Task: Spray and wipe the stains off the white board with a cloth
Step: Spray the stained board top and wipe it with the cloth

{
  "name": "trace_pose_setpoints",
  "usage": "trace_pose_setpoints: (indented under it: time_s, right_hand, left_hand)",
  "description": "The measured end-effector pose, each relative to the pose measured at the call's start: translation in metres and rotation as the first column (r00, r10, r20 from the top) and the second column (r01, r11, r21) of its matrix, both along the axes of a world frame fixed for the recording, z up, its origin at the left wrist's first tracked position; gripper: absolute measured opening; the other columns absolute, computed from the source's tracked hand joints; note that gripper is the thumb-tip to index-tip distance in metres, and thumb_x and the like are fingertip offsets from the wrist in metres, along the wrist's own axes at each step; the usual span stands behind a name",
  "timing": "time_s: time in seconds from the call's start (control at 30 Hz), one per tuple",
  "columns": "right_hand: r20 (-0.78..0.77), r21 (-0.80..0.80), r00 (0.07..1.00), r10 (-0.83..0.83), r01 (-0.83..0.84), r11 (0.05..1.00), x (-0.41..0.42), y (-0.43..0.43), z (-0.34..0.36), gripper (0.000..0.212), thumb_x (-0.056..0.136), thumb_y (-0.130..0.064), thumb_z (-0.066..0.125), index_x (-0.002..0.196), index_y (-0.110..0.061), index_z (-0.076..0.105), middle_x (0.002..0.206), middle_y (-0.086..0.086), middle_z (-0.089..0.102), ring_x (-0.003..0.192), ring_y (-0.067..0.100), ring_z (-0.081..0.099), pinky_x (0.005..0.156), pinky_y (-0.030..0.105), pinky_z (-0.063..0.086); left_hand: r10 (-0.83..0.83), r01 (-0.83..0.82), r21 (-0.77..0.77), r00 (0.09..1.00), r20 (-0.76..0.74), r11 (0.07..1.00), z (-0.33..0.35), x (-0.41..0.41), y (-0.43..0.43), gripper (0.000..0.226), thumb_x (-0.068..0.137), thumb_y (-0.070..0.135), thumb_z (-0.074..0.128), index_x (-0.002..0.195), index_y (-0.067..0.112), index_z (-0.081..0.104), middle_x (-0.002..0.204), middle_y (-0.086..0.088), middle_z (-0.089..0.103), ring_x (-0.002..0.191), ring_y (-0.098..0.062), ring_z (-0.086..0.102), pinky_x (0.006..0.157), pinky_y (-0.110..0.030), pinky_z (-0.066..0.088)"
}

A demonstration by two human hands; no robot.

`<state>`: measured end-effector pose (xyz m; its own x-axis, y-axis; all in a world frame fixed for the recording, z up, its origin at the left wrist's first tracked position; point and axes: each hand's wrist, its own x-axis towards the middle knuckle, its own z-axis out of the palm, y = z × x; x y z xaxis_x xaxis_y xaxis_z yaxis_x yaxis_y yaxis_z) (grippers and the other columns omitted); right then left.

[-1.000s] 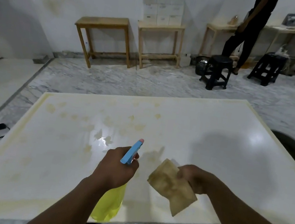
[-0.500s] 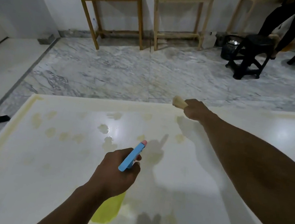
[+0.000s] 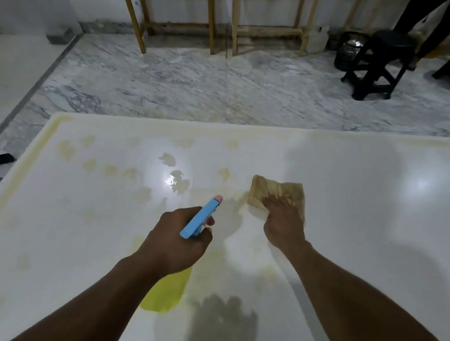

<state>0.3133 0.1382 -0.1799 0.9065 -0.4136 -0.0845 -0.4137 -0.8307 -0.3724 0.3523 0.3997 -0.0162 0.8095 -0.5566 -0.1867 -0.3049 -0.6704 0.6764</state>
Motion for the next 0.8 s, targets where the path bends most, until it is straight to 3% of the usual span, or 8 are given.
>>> trace_pose_setpoints:
  time_s: [0.07,0.13,0.33,0.43,0.5,0.57,0.7,0.8]
  right_hand:
    - [-0.013,-0.003,1.000,-0.011,0.011,1.000,-0.046,0.037,0.001,0.066,0.082,0.004,0.046,0.143,-0.023,0.050,0.156,0.002,0.041,0.147,0.025,0.031,0.122,0.051,0.018]
    - [-0.029,-0.008,0.999,-0.031,0.031,0.999,-0.089,0.075,-0.001,0.066,0.084,0.002,0.046,0.144,-0.025,0.049,0.156,-0.001,0.040,0.148,0.024,0.029,0.122,0.050,0.018]
    - [0.010,-0.001,1.000,-0.011,0.011,1.000,-0.204,0.173,-0.001,0.059,0.082,-0.001,0.048,0.136,-0.021,0.058,0.148,0.006,0.052,0.139,0.029,0.045,0.118,0.048,0.031]
    - [-0.104,0.151,0.995,-0.004,0.020,0.988,-0.218,0.177,0.034,0.046,0.086,-0.005,0.048,0.126,-0.018,0.065,0.126,0.007,0.067,0.118,0.028,0.062,0.094,0.030,0.047]
    - [-0.208,0.407,0.973,-0.099,0.178,0.896,-0.213,0.166,0.072,0.031,0.084,-0.016,0.050,0.107,-0.016,0.071,0.103,0.008,0.071,0.093,0.027,0.067,0.073,0.029,0.046]
    - [-0.259,0.676,0.950,-0.174,0.307,0.670,-0.202,0.148,0.105,0.028,0.083,-0.028,0.056,0.097,-0.009,0.071,0.087,0.011,0.070,0.075,0.026,0.065,0.064,0.033,0.047]
    - [-0.414,0.846,0.893,-0.177,0.449,0.286,-0.158,0.101,0.126,0.029,0.094,-0.016,0.052,0.110,0.002,0.068,0.107,0.018,0.074,0.095,0.034,0.072,0.075,0.042,0.058]
    - [-0.503,0.796,0.861,-0.075,0.496,0.346,-0.100,0.062,0.128,0.028,0.094,-0.010,0.051,0.113,0.006,0.064,0.110,0.021,0.072,0.098,0.035,0.071,0.076,0.042,0.059]
  left_hand:
    - [-0.017,0.017,-0.012,1.000,0.018,1.000,0.011,-0.026,0.017,0.010,0.091,0.026,0.061,0.098,0.032,0.065,0.087,0.010,0.069,0.072,-0.012,0.067,0.066,-0.020,0.054]
    - [-0.028,0.029,-0.031,0.999,0.026,0.999,0.018,-0.053,0.038,0.010,0.091,0.027,0.061,0.099,0.032,0.066,0.085,0.013,0.067,0.071,-0.008,0.066,0.060,-0.010,0.047]
    - [-0.062,0.062,-0.012,0.998,0.022,0.998,0.027,-0.136,0.115,0.006,0.091,0.027,0.060,0.093,0.032,0.063,0.090,0.010,0.069,0.073,-0.007,0.065,0.057,-0.009,0.039]
    - [-0.073,0.073,-0.013,0.997,0.030,0.997,0.039,-0.151,0.137,0.012,0.092,0.024,0.058,0.083,0.032,0.058,0.081,0.009,0.067,0.069,-0.007,0.063,0.055,-0.011,0.037]
    - [-0.079,0.080,-0.018,0.996,0.047,0.997,0.049,-0.150,0.142,0.017,0.092,0.024,0.058,0.078,0.033,0.055,0.078,0.009,0.065,0.065,-0.008,0.062,0.054,-0.012,0.037]
    - [-0.077,0.079,-0.030,0.995,0.059,0.996,0.056,-0.141,0.140,0.015,0.092,0.025,0.059,0.080,0.033,0.056,0.081,0.007,0.067,0.067,-0.011,0.063,0.056,-0.016,0.039]
    - [-0.084,0.088,-0.043,0.993,0.077,0.995,0.058,-0.101,0.119,0.008,0.091,0.027,0.059,0.086,0.034,0.059,0.088,0.009,0.069,0.074,-0.012,0.066,0.060,-0.014,0.042]
    - [-0.083,0.086,-0.056,0.995,0.055,0.995,0.051,-0.067,0.102,0.004,0.091,0.027,0.061,0.092,0.031,0.062,0.090,0.008,0.070,0.075,-0.011,0.067,0.058,-0.008,0.041]
